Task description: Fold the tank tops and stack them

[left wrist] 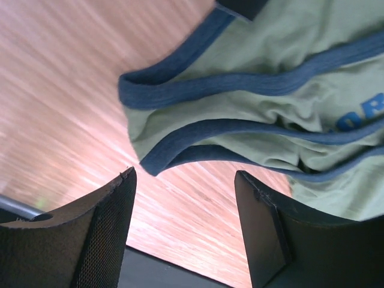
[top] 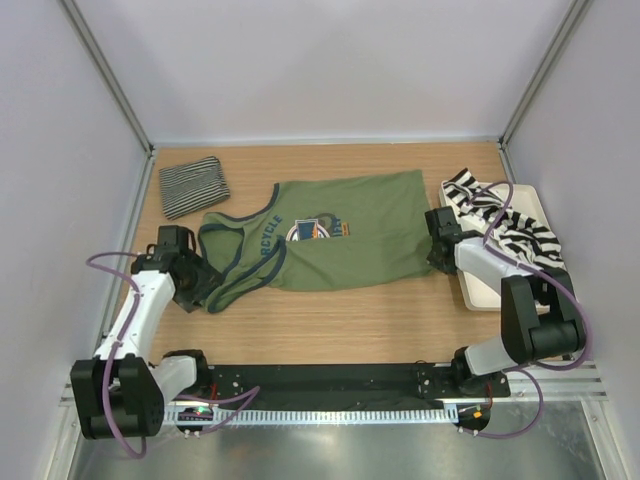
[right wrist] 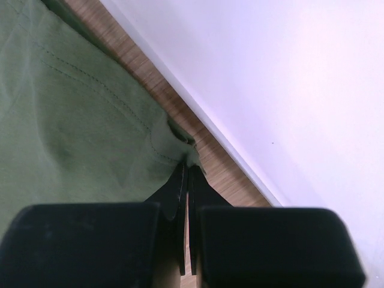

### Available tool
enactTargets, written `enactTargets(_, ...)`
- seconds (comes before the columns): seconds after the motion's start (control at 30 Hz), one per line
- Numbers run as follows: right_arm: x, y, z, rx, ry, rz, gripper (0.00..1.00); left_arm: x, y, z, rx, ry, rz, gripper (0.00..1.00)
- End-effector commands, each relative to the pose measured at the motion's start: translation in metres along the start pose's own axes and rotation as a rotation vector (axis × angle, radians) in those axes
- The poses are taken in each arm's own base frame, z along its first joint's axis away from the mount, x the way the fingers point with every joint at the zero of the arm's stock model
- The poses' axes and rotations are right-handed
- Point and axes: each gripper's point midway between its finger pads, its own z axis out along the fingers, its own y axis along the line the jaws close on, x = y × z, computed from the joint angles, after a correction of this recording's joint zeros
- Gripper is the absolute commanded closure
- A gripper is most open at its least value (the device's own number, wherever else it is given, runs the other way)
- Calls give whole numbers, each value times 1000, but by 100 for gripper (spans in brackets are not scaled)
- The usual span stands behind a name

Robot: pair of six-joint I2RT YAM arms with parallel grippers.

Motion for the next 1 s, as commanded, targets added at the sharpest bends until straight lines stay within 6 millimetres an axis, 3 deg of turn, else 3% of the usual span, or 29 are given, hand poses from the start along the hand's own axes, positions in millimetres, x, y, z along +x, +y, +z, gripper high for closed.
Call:
enactTargets(0.0, -16, 11, 2, -17, -41, 40, 99, 7, 17, 6, -82, 13, -77, 33)
enactTargets(0.1, -15, 12, 4, -20, -37, 33, 99, 9, 37, 13, -185, -3, -114, 33)
enactTargets(0.3, -13, 15, 5, -41, -25, 35, 99, 16, 33, 24, -164, 17, -172, 27)
enactTargets(0.33, -13, 16, 6, -47, -26, 37, 99, 21, 36, 28, -170, 22, -202, 30)
enactTargets(0.4, -12, 19, 7, -55, -15, 36, 99, 21, 34, 37, -148, 7, -241, 45)
enactTargets(0.47, -10, 19, 8, -54, -7, 31, 99, 19, 29, 42, -120, -7, -276, 71)
enactTargets(0.57, -9, 18, 8, -54, -6, 31, 99, 9, 24, 47, -107, -43, -287, 95)
enactTargets(0.8, -8, 11, 6, -41, -10, 28, 99, -23, 17, 10, -169, -81, -226, 99)
enactTargets(0.97, -6, 9, 7, -37, -6, 26, 99, -41, 13, -1, -136, -64, -268, 100)
